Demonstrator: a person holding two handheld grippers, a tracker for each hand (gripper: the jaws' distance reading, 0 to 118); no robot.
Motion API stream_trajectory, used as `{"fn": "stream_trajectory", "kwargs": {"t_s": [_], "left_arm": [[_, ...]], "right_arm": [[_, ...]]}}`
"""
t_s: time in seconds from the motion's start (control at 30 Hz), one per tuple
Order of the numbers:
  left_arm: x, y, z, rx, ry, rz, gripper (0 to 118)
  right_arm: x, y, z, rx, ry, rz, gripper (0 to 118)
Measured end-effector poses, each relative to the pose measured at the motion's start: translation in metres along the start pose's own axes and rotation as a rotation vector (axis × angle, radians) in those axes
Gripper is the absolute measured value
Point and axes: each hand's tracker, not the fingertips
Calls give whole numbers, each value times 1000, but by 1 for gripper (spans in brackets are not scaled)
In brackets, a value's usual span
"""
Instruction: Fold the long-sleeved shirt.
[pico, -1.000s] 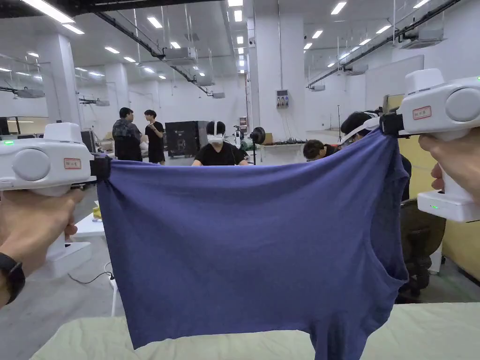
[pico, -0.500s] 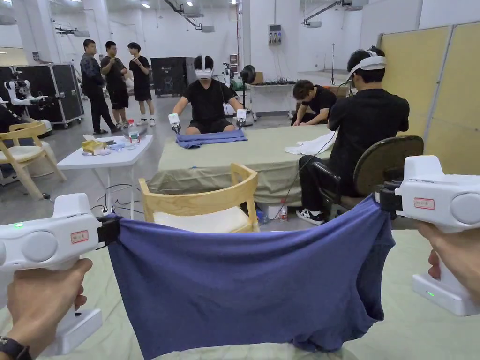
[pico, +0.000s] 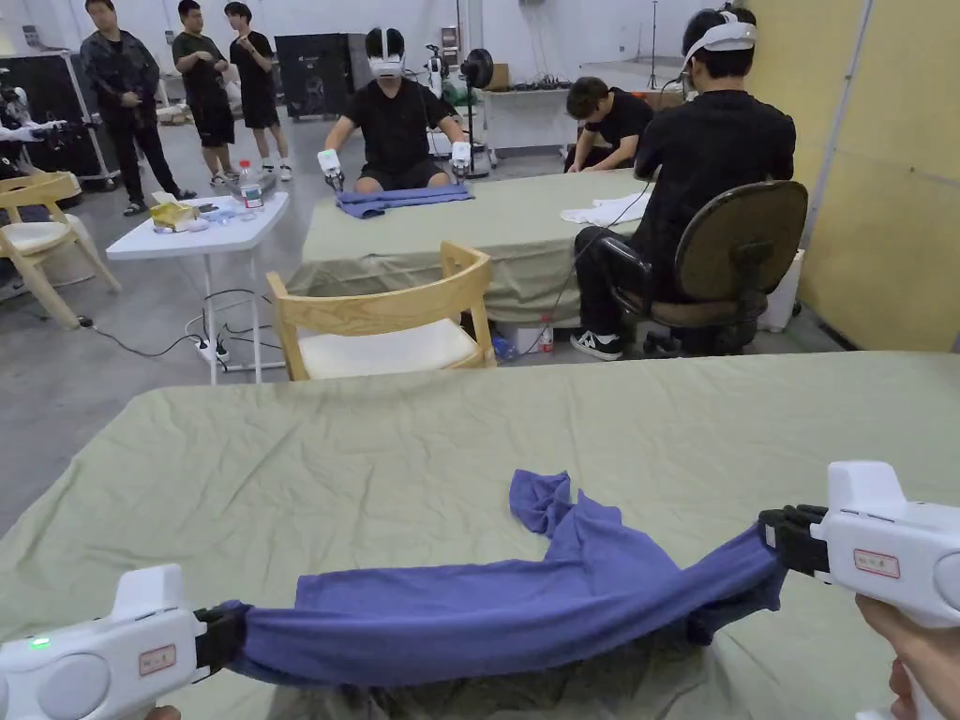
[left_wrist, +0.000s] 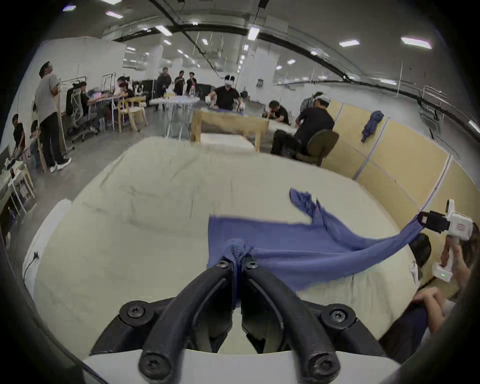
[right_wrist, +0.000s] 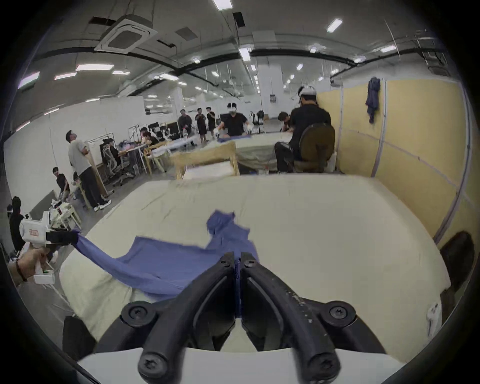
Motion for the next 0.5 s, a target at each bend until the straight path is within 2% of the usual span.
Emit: {"fn": "stream_trajectory", "kwargs": {"t_s": [0.2,0.5], "left_arm": [[-6,-70,30,-88,-10,23,4],[-33,-136,54,-180,4,60,4]], "right_arm": [[6,-83,19,-131,28,-39,3],[1,-160,43,-269,36,-66,3]]}}
